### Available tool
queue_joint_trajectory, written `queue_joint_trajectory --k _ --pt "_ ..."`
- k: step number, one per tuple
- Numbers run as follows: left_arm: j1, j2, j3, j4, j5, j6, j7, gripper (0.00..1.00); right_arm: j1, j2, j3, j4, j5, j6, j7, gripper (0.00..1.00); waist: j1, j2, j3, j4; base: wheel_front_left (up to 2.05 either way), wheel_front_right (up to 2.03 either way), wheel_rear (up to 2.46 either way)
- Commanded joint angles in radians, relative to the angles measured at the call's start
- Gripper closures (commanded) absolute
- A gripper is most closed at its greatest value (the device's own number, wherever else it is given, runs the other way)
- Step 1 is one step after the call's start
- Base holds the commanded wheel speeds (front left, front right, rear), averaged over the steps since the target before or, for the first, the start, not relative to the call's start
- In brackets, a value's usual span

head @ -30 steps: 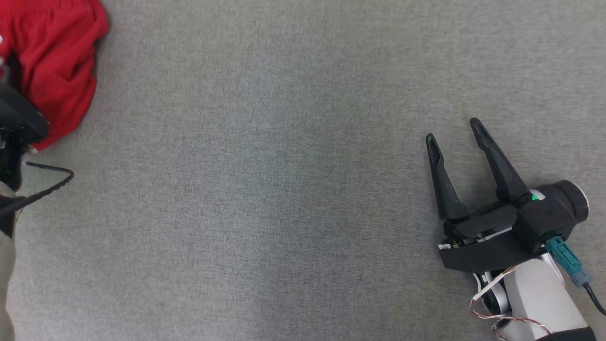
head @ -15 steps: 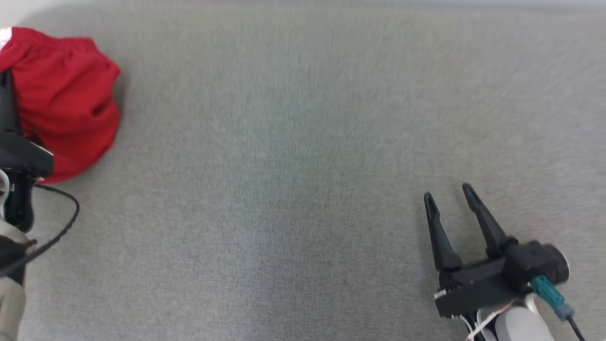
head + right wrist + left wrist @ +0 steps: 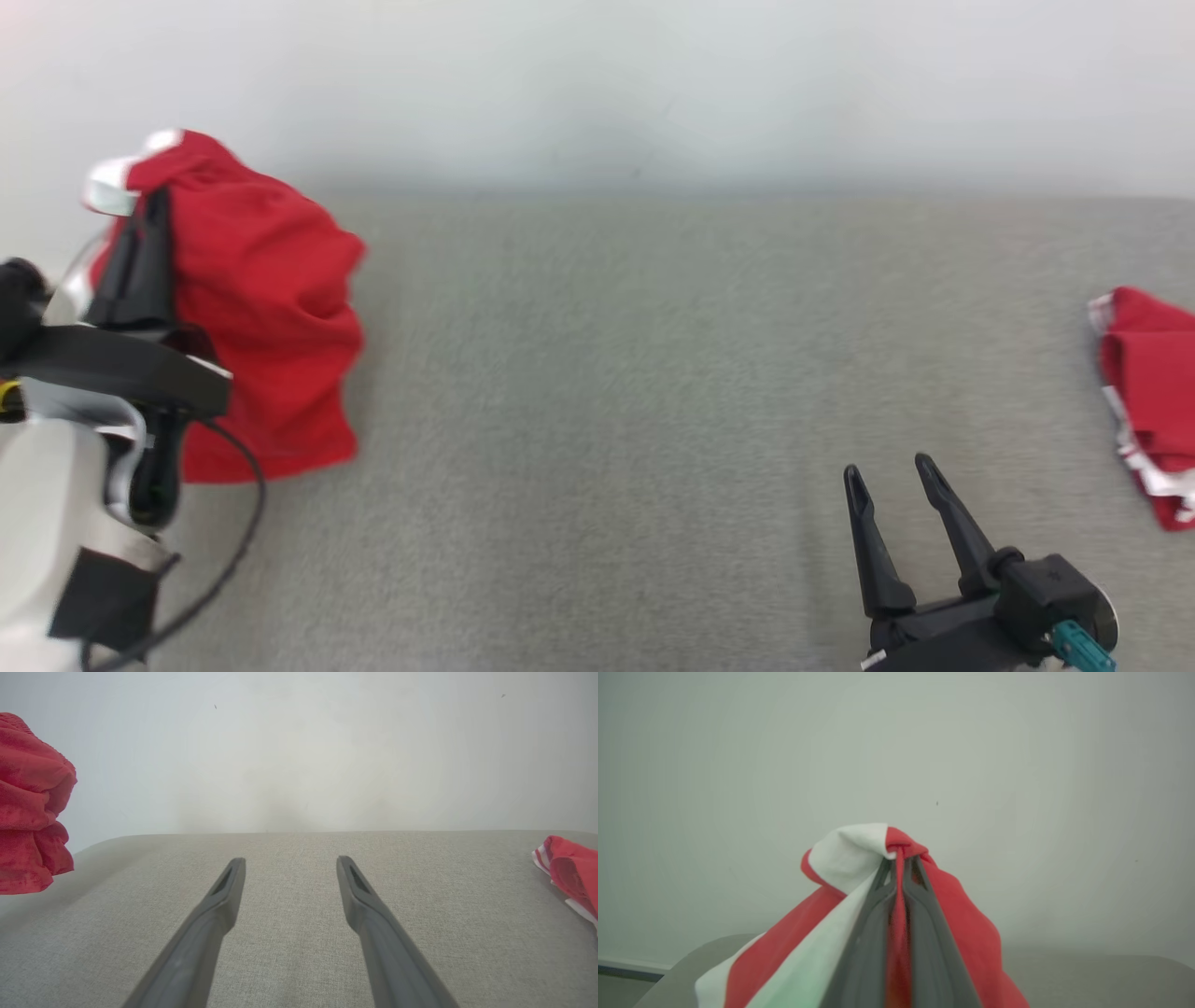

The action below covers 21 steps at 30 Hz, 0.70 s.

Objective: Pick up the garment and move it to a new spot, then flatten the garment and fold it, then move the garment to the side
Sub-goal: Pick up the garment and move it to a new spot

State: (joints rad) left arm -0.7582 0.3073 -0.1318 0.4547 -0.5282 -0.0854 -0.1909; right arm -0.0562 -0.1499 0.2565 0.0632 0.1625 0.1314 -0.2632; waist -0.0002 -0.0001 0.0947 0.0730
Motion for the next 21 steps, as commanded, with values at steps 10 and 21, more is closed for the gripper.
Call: queue_joint_trajectory --k 10,21 --pt "0.124 -0.051 -0.047 -0.303 -0.039 0.054 0.13 1.0 0.033 0.002 -0.003 -0.011 0.013 -0.001 0.0 0.0 0.0002 0.0001 -0.1 -0.204 0.0 0.0 0.0" --pt "0.159 -0.097 -0.119 -0.395 -0.028 0.073 0.168 1.0 0.034 0.002 0.004 -0.02 0.015 -0.001 0.0 0.0 0.0002 0.0001 -0.085 -0.36 0.0 0.0 0.0"
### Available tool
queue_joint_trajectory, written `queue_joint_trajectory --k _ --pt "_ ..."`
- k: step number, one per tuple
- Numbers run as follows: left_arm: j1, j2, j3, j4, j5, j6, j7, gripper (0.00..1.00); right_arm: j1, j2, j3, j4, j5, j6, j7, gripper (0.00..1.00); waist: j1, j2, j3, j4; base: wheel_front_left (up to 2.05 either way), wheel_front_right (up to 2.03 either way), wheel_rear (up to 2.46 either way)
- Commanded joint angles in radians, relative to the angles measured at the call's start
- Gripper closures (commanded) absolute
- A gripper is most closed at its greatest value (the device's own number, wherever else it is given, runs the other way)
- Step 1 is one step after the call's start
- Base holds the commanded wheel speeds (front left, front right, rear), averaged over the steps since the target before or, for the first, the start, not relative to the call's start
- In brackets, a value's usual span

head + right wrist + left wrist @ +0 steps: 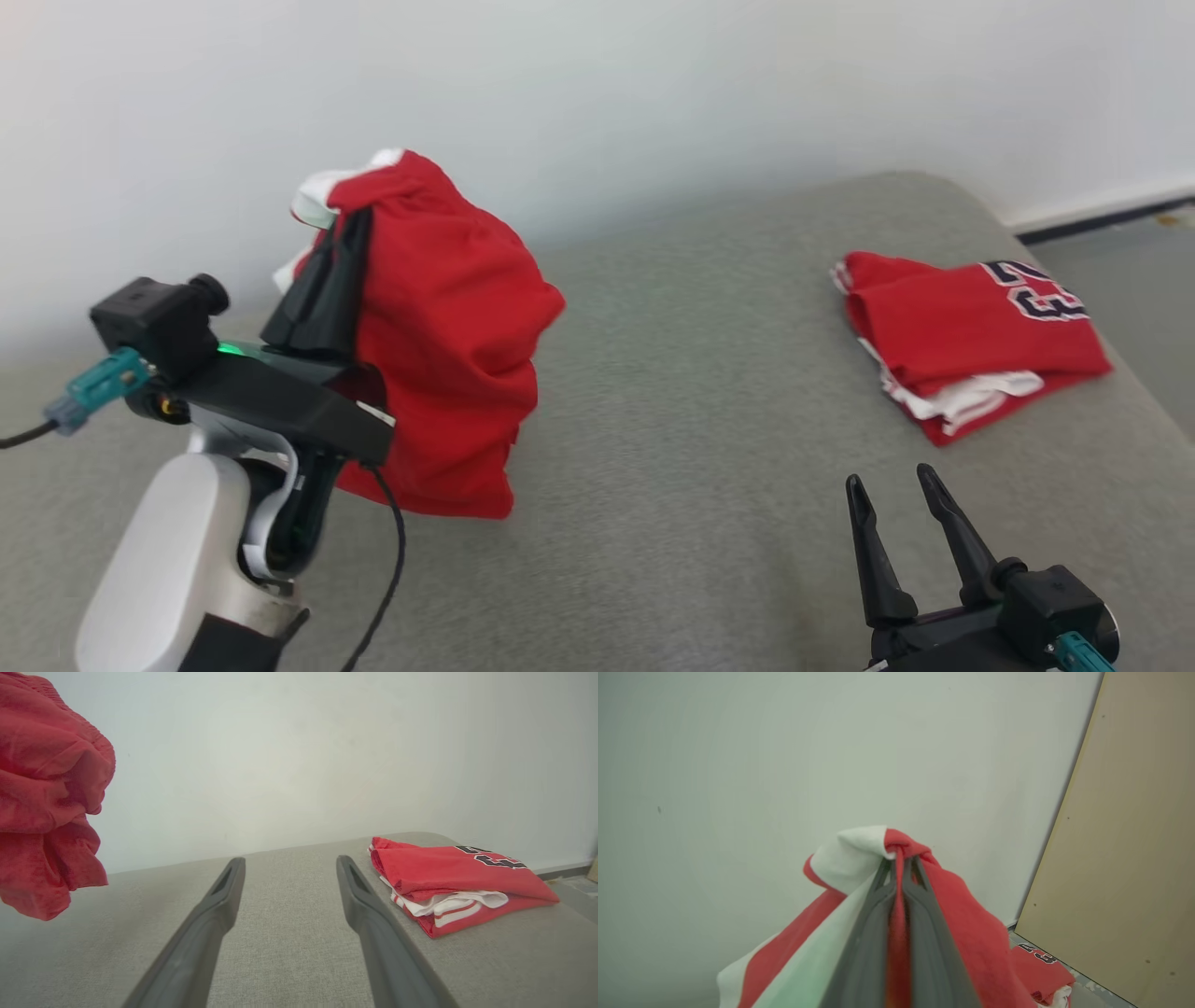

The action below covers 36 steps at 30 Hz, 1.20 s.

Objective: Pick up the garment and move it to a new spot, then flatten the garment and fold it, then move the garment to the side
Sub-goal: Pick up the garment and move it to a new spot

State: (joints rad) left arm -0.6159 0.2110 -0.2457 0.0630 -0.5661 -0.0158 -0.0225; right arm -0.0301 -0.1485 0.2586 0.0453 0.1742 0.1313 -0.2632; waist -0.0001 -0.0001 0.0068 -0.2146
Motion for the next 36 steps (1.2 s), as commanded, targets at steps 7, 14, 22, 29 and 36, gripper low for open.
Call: queue_joint_trajectory --k 7,14,22,29,36 --pt "0.063 -0.031 -0.024 0.029 0.013 0.035 -0.015 1.0 0.017 0.006 -0.001 -0.009 -0.001 -0.001 0.0 0.0 0.0001 0.0001 0.036 -0.111 0.0 0.0 0.0" --pt "0.101 -0.058 -0.066 0.135 0.049 0.038 -0.077 1.0 -0.004 0.022 -0.006 -0.018 -0.015 -0.001 0.0 0.0 0.0001 0.0001 0.104 -0.108 0.0 0.0 0.0" --pt "0.068 -0.09 -0.12 0.343 0.078 -0.001 -0.161 1.0 -0.041 0.039 -0.001 -0.019 -0.029 -0.001 0.0 0.0 0.0001 0.0001 0.174 -0.077 0.0 0.0 0.0" --pt "0.053 -0.123 -0.166 0.507 0.069 -0.036 -0.188 0.11 -0.052 0.038 0.006 -0.004 -0.032 -0.001 0.0 0.0 0.0001 0.0001 0.164 -0.04 0.0 0.0 0.0" --pt "0.071 -0.144 -0.174 0.502 0.049 -0.053 -0.231 0.0 -0.04 0.024 0.029 0.012 -0.01 -0.001 0.0 0.0 0.0001 0.0001 0.095 0.002 0.0 0.0 0.0"
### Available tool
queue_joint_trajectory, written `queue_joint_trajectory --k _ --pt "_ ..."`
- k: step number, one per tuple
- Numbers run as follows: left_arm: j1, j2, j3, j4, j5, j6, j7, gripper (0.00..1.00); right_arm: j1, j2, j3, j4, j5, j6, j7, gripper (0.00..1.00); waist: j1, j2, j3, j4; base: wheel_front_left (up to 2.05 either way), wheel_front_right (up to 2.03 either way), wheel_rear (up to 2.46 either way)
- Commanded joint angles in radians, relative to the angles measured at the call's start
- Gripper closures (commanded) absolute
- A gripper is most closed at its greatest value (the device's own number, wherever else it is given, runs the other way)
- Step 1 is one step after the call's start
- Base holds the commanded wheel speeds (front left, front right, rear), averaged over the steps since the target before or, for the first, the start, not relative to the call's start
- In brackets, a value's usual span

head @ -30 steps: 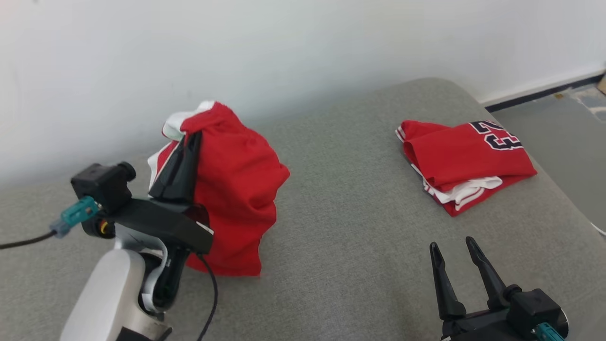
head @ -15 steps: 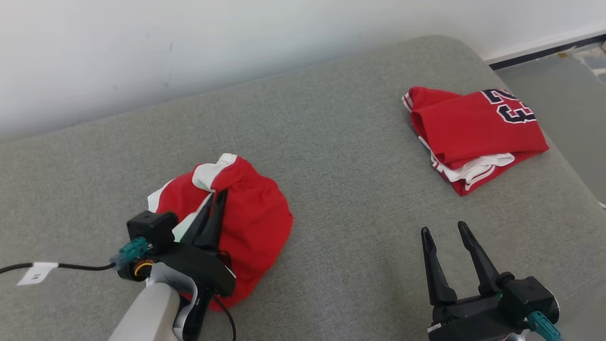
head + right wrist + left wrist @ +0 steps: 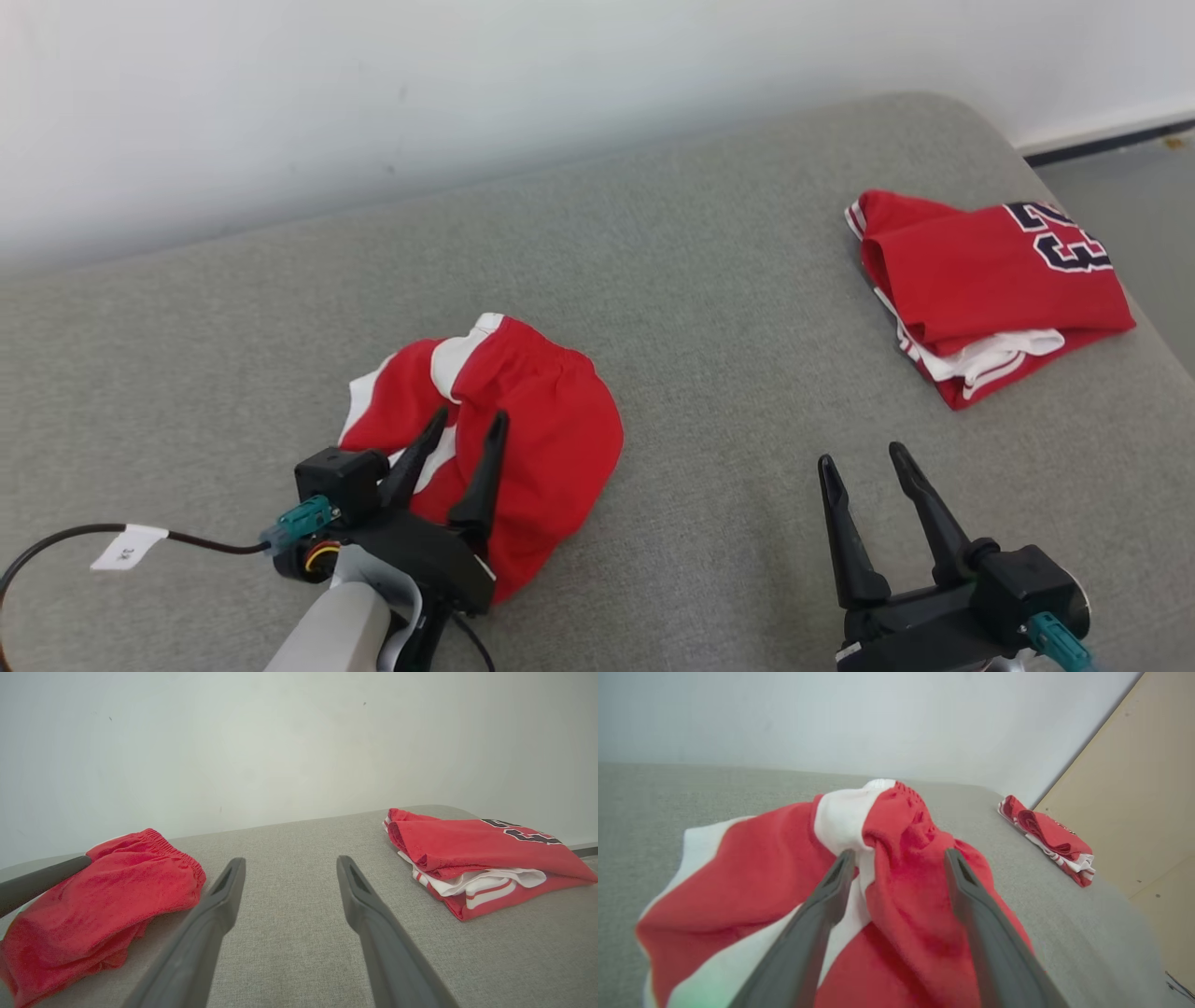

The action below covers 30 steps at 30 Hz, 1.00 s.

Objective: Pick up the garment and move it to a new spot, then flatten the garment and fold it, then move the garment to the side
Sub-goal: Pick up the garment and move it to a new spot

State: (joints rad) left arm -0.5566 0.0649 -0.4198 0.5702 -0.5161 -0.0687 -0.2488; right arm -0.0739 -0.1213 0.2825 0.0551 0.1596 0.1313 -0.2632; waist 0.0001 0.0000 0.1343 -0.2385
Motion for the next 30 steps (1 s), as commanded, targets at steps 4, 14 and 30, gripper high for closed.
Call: queue_joint_trajectory --k 4,14,30 --pt "0.048 -0.001 0.007 -0.077 0.018 0.009 -0.015 0.0 0.022 -0.016 0.017 0.009 0.021 -0.001 0.0 0.0 -0.0001 0.0 -0.083 0.058 0.0 0.0 0.0" --pt "0.248 0.069 0.111 -0.369 0.131 0.074 -0.016 0.0 0.072 -0.03 0.01 0.002 0.044 -0.001 0.0 0.0 -0.0001 0.0 -0.157 0.13 0.0 0.0 0.0" --pt "0.668 0.064 0.306 -0.665 0.337 0.085 -0.016 0.0 0.166 -0.02 -0.008 -0.008 0.058 -0.001 0.0 0.0 -0.0001 0.0 -0.226 0.219 0.0 0.0 0.0"
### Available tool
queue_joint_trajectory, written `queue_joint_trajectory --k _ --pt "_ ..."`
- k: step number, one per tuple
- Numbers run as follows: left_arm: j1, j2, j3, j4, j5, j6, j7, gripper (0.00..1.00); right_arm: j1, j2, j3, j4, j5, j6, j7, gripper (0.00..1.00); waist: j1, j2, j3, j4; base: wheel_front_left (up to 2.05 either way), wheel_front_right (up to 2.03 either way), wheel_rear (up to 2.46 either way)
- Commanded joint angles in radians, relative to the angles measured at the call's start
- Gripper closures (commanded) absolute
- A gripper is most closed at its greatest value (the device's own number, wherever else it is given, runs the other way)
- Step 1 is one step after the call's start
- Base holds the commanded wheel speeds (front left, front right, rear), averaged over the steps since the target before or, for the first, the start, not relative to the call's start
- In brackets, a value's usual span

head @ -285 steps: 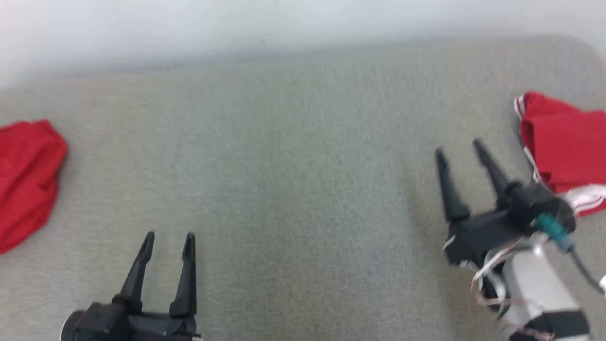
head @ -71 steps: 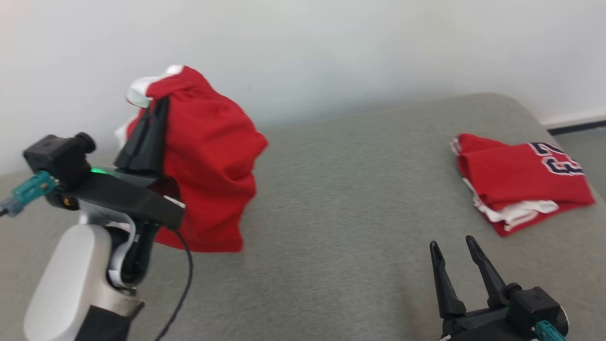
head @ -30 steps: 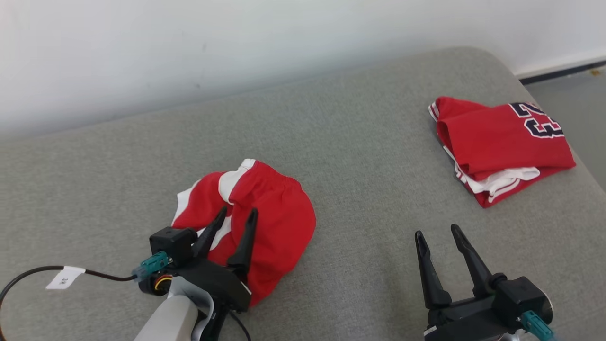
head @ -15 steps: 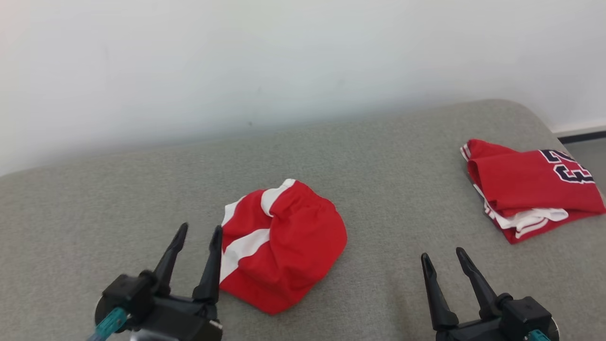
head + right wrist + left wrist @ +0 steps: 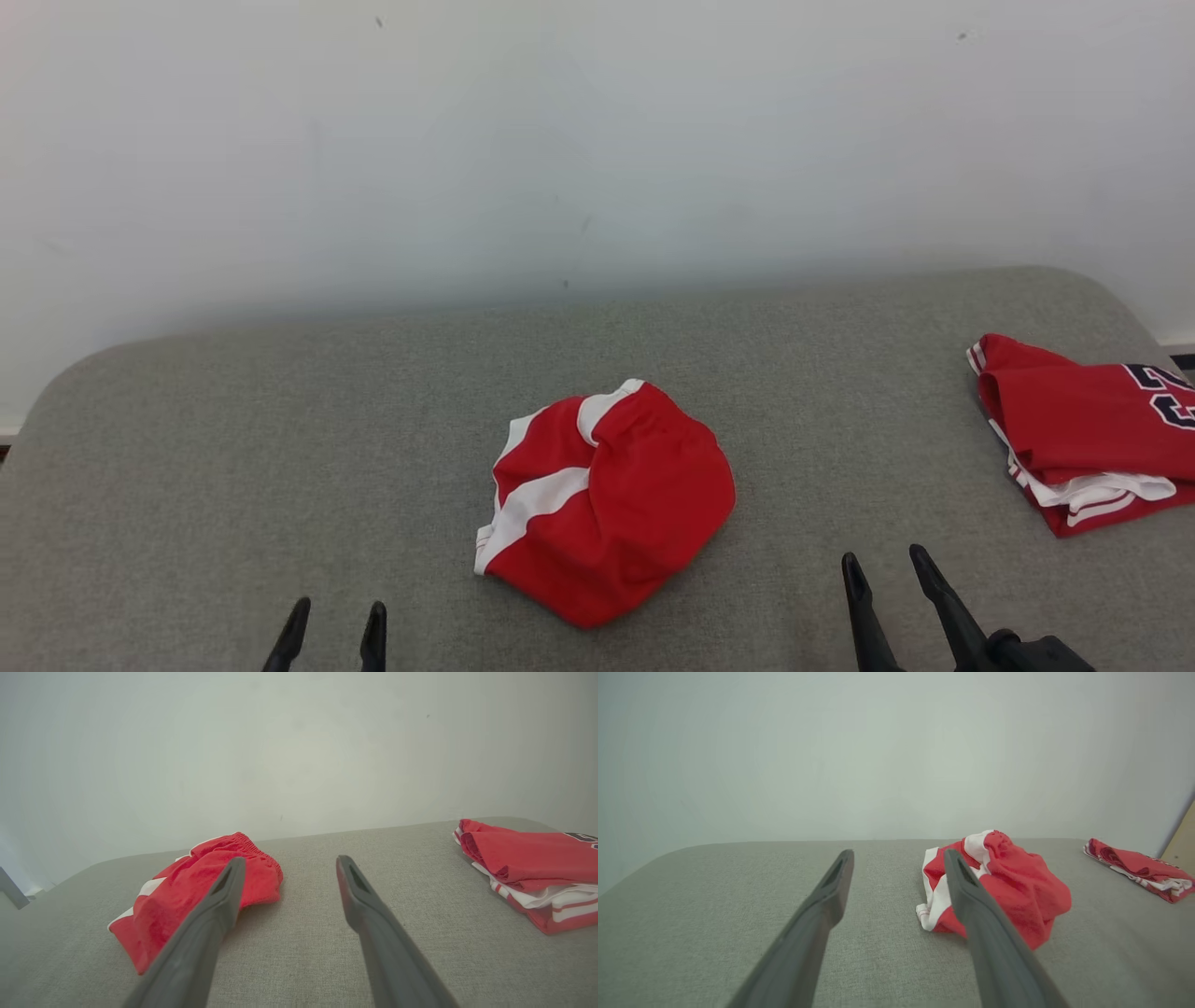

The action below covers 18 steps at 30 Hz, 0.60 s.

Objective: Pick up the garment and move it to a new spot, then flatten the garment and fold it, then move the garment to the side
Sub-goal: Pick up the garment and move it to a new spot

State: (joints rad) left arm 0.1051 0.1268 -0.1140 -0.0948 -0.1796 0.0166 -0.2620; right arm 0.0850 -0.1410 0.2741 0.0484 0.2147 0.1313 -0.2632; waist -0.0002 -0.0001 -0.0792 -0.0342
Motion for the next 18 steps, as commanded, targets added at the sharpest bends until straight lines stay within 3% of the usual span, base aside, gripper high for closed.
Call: queue_joint_trajectory --k 1,8,18 --pt "0.026 -0.005 0.002 -0.009 0.012 -0.003 -0.003 0.0 0.013 0.002 0.0 0.0 0.004 -0.001 0.0 0.0 0.0002 0.0001 -0.016 0.019 0.0 0.0 0.0" --pt "0.114 -0.047 0.035 -0.036 0.043 -0.026 -0.003 0.0 0.032 0.009 -0.005 -0.002 0.01 -0.001 0.0 0.0 0.0002 0.0001 -0.027 0.052 0.0 0.0 0.0" --pt "0.097 -0.069 0.068 -0.033 0.06 -0.056 -0.003 0.0 0.05 0.011 0.0 0.002 0.012 -0.001 0.0 0.0 0.0002 0.0001 -0.027 0.069 0.0 0.0 0.0"
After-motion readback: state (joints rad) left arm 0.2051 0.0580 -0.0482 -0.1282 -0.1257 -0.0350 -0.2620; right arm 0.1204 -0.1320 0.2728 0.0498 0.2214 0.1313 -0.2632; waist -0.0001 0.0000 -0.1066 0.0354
